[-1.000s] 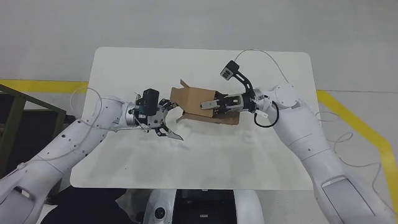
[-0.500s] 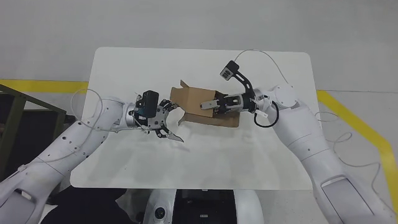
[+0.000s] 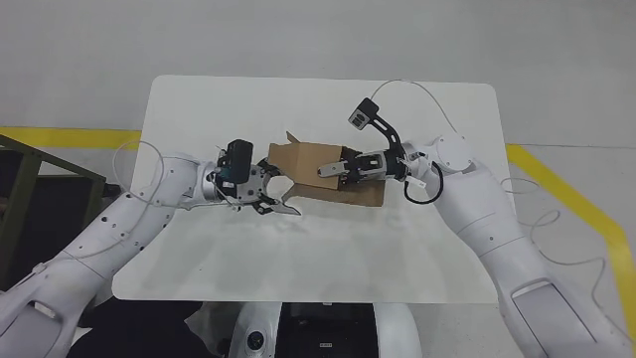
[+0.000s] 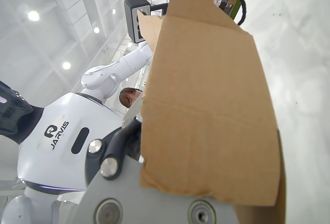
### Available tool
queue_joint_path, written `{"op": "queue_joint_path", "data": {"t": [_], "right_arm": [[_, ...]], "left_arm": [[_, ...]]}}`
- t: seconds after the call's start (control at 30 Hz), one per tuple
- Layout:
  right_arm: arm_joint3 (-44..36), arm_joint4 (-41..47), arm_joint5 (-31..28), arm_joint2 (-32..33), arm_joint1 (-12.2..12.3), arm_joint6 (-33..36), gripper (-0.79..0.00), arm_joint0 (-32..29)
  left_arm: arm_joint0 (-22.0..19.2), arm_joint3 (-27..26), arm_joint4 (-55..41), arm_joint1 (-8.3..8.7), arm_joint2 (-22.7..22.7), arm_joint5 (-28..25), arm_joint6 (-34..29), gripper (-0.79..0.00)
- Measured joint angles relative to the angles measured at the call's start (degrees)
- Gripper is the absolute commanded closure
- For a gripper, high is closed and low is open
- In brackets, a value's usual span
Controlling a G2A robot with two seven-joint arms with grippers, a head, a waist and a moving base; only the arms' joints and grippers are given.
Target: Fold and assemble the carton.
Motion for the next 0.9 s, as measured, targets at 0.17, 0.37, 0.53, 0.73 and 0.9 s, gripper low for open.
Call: {"op": "queue_joint_path", "data": {"t": [0.17,0.37,0.53,0.73,0.9], "right_arm": [[0.3,0.1,-0.2,-0.1,-0.1,0.1,0.000,0.2],[0.2,0.5,-0.3,0.0,-0.2,0.7,0.000,0.2],[0.0,0.6,-0.1,-0.1,-0.2,1.0,0.000,0.1],[0.0,0.7,0.0,-0.1,-0.3,1.1,0.000,0.0],[0.1,0.8,-0.1,-0.1,-0.3,0.9,0.000,0.0]], "left_arm": [[0.3,0.1,0.2,-0.25,-0.6,0.1,-0.1,-0.671],[0.6,0.7,-0.7,-0.62,-1.4,0.2,-0.5,-0.674],[0.7,0.9,-0.9,-0.93,-1.8,0.0,-1.1,-0.665],[1.0,1.3,-1.5,-1.33,-2.3,0.0,-1.2,-0.656],[1.3,1.8,-1.8,-1.56,-3.0,-0.5,-0.8,-0.514]]}}
